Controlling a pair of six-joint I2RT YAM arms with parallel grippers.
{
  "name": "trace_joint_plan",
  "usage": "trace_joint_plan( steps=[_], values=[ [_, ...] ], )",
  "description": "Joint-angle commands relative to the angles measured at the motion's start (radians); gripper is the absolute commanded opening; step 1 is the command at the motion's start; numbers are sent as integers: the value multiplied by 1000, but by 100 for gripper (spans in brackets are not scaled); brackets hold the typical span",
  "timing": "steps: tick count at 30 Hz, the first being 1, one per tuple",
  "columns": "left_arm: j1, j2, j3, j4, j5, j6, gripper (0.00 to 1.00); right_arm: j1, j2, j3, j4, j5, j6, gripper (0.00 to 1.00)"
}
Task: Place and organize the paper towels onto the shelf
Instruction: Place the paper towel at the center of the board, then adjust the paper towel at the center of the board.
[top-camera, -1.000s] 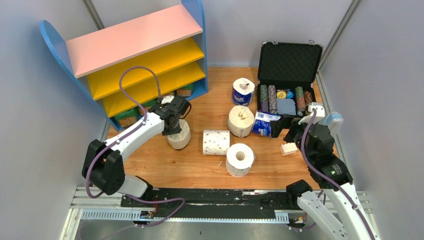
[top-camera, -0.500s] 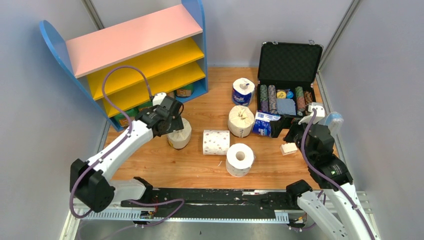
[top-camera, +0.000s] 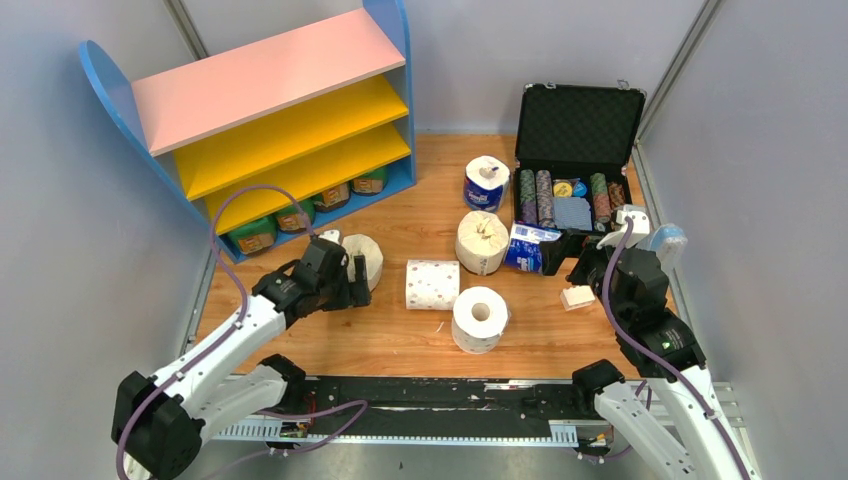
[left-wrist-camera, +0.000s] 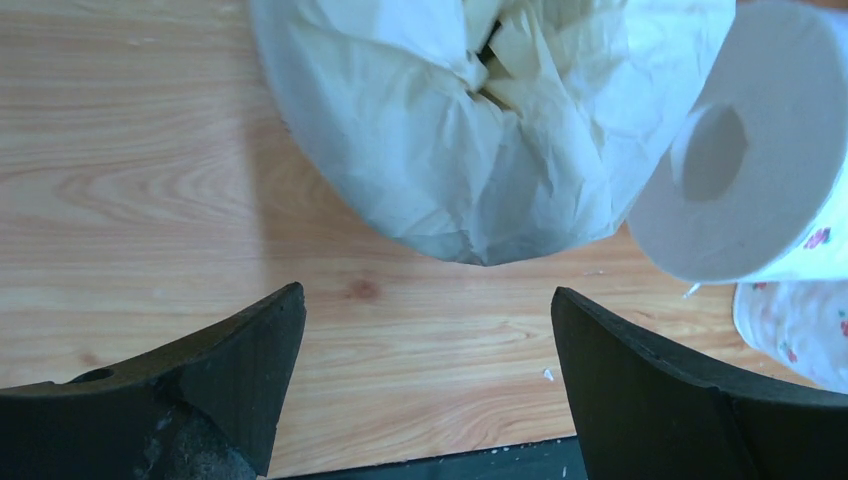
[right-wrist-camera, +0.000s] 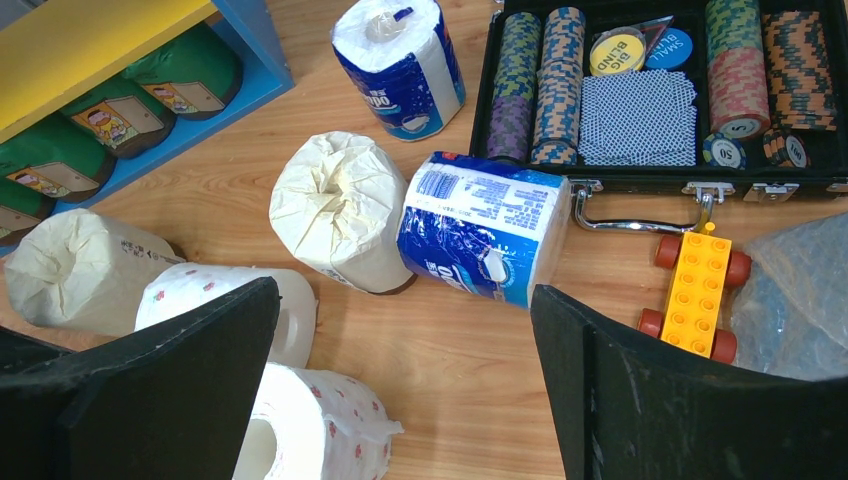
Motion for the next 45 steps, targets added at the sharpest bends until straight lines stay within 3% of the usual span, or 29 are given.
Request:
trace_joint_plan(
  steps=[1,14,21,27,33,37,45],
  values=[
    [-1,-45,-84,287,139,50,100,5,3,2,22,-3,12,100],
    [-39,198,-119,720,115,59,100,4,-1,1,25,-2,13,100],
    [-103,418,29,894,125,59,100,4,7,1,26,-8,15,100],
    [-155,469,161,783,101,132,100,4,0,-2,27,-5,14,100],
    [-156,375,282,495,-16,328,100,4,2,1,27,-11,14,100],
    [-156,407,405,292,-130,453,96,5,3,0,30,-15,15,100],
    [-161,539,565,142,-173,491,87,5,-4,-3,30,-17,14,100]
  ],
)
